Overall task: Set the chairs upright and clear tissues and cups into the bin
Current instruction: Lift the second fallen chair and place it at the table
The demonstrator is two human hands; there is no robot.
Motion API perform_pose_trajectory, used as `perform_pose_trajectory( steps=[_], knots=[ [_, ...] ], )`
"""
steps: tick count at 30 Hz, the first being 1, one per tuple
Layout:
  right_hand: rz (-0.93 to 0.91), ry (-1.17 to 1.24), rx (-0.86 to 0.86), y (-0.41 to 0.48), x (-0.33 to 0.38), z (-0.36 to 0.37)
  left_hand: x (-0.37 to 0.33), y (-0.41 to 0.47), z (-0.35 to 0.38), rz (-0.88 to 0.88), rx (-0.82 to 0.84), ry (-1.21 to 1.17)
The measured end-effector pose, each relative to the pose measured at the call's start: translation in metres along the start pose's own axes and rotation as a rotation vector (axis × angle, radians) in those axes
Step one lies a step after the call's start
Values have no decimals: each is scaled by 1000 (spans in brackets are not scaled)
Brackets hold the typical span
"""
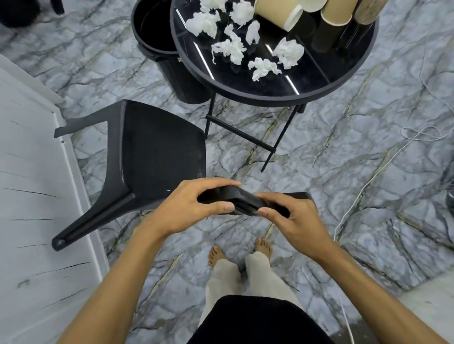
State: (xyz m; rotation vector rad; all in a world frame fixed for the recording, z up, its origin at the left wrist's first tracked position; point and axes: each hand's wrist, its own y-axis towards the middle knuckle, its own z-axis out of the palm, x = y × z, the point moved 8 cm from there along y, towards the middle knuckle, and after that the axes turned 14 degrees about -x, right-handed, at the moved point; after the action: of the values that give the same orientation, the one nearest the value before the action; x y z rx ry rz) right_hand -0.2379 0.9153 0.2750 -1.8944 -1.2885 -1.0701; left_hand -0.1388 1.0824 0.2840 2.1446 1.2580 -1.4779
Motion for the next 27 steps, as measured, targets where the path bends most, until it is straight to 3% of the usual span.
perform_pose_trajectory(
  steps=[8,12,21,27],
  knots=[
    [-170,-155,-30,15,54,-45,-47,-16,-9,-13,-205,-280],
    [-209,-192,4,15,70,-56,-64,-24,-5,17,-249,-291],
    [-278,-114,361,15,84,-19,-43,-69,-60,30,-480,-310],
    [-318,-58,412,15,83,-13,-5,-113,-108,31,-651,-464]
  ],
)
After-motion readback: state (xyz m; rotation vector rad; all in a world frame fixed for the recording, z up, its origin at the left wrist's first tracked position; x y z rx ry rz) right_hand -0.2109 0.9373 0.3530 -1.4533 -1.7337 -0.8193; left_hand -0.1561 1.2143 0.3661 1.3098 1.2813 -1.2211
